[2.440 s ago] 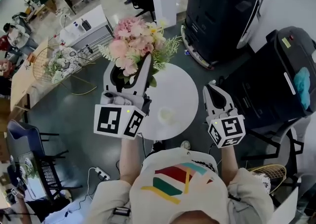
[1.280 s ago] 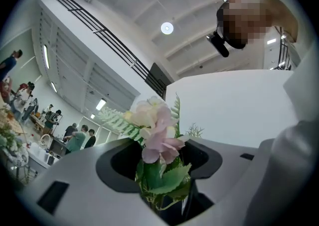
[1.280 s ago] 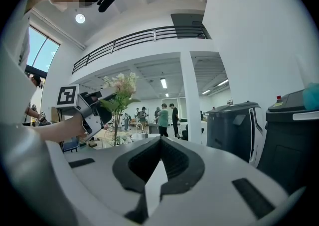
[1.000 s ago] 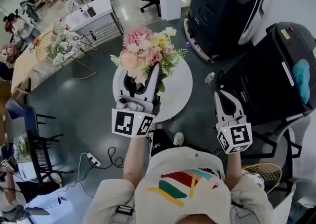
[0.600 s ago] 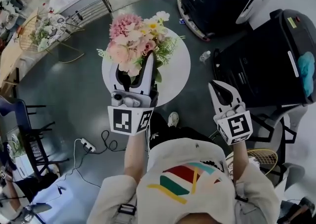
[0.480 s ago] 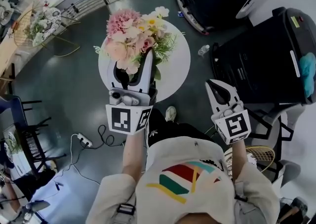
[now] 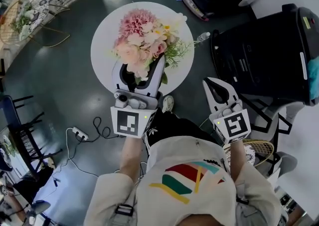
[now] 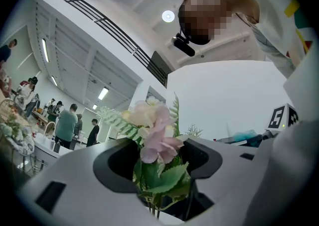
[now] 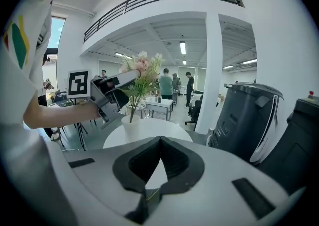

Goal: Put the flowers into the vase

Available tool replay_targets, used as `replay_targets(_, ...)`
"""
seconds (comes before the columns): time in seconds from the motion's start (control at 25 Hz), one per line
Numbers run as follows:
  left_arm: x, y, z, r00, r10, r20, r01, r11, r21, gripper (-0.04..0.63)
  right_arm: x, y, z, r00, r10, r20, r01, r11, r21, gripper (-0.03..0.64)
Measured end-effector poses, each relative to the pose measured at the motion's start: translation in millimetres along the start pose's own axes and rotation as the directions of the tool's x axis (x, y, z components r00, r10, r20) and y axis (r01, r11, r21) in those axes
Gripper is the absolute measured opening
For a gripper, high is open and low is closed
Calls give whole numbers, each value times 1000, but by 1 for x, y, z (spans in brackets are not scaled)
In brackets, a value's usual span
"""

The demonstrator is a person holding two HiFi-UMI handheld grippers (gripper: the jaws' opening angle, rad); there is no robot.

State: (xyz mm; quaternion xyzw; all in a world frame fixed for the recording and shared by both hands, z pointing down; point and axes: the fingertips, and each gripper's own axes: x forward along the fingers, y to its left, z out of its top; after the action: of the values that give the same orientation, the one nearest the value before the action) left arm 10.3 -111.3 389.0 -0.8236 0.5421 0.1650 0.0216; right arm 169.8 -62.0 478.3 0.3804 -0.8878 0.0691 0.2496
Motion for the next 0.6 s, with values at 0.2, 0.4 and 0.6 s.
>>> replay_targets(0.2,-4,1,-18,1000,6,-28,-5,1000,29,249,11,0,-7,1000,-5,-31,5,1000,-20,3)
replay_targets(0.4,-24,-5,-34,997,14,-76,-12,999,31,249,11,8,-12,1000,8,-27,-9,1000,-18,3)
replay_targets(0.6,-35,-5,-48,994,20,-108,-17,999,27,249,13,8,-9,1000,14,-14,-15,1000,-25,3)
